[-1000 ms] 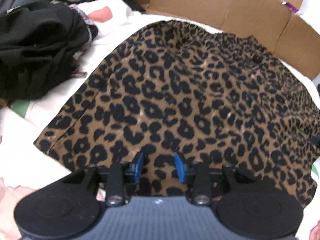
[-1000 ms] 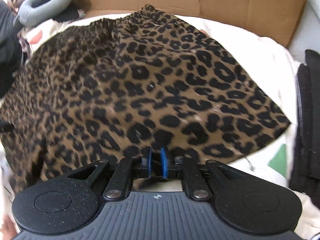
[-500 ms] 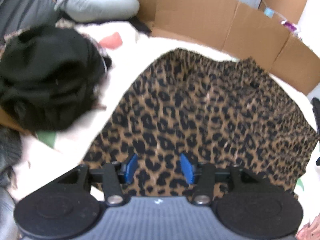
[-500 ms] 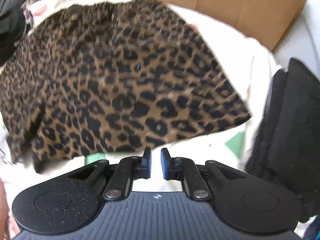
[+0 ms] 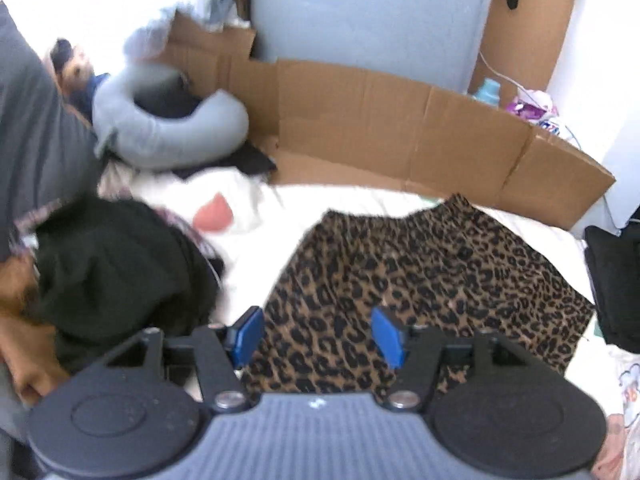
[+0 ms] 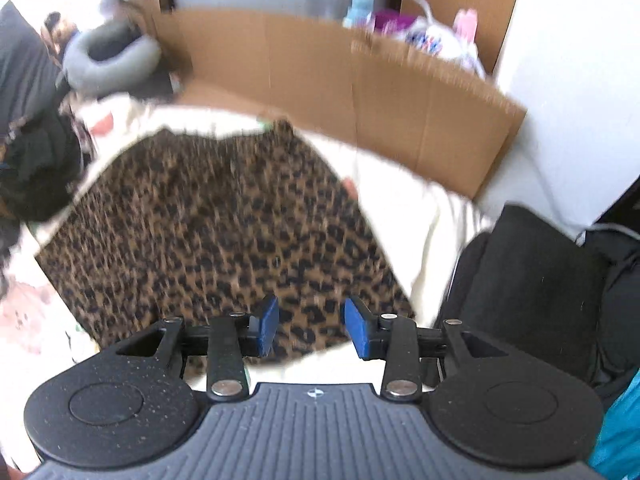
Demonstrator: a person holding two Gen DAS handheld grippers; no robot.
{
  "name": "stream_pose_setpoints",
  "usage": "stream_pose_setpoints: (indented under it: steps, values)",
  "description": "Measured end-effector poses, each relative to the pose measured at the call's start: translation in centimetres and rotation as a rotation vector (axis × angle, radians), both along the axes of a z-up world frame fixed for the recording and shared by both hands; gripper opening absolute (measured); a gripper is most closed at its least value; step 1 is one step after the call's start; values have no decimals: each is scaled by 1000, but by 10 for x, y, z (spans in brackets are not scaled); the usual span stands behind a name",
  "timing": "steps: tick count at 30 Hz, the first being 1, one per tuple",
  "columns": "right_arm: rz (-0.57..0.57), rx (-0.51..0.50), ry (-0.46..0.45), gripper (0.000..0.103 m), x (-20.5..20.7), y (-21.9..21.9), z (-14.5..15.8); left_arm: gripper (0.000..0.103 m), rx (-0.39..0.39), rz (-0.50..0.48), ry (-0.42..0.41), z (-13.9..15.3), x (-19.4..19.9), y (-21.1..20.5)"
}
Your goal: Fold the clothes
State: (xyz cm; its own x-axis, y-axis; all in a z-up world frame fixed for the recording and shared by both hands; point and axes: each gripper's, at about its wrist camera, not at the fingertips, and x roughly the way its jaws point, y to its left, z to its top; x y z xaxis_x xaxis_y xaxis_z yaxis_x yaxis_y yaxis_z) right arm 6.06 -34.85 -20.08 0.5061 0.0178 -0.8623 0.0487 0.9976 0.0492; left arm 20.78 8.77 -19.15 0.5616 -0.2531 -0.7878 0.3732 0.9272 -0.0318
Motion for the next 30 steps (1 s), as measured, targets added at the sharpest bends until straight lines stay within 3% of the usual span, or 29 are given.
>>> stream_pose_setpoints:
  steps: [6, 12, 19, 30]
  values:
    - [-29, 53, -59, 44, 19, -22, 3, 64, 10, 27, -14, 33, 17, -7]
    - [-26, 78, -68, 45, 37, -36, -19, 64, 24, 27, -7, 31, 36, -17]
    - [-44, 101, -83, 44, 67, -46, -68, 55, -2, -38, 46, -23, 70, -40]
    - [-1, 96, -66, 38, 135, -39, -153, 26, -8, -95, 68, -120, 103, -57]
